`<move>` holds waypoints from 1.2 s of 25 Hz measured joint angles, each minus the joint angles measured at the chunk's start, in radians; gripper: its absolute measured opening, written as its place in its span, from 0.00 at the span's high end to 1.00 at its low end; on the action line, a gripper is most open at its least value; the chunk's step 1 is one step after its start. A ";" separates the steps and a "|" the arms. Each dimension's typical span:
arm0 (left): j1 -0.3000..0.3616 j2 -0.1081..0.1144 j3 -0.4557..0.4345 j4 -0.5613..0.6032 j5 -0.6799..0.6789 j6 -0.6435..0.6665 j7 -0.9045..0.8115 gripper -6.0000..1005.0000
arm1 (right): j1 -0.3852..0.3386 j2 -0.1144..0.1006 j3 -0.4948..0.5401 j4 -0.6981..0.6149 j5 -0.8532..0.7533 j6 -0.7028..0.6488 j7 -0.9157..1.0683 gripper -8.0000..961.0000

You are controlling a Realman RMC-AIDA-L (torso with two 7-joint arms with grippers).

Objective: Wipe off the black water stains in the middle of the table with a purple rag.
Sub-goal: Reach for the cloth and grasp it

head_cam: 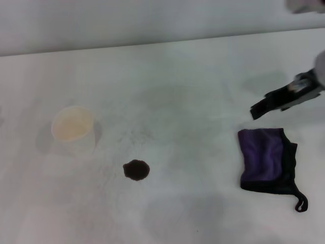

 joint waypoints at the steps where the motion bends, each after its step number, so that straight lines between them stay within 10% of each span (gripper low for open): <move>1: -0.001 0.003 0.000 0.000 0.000 0.003 0.004 0.13 | 0.015 0.001 -0.040 0.001 -0.018 0.010 0.030 0.21; 30: -0.036 0.074 0.023 0.007 0.030 -0.002 0.002 0.13 | 0.070 0.008 -0.338 0.244 -0.057 -0.082 0.316 0.40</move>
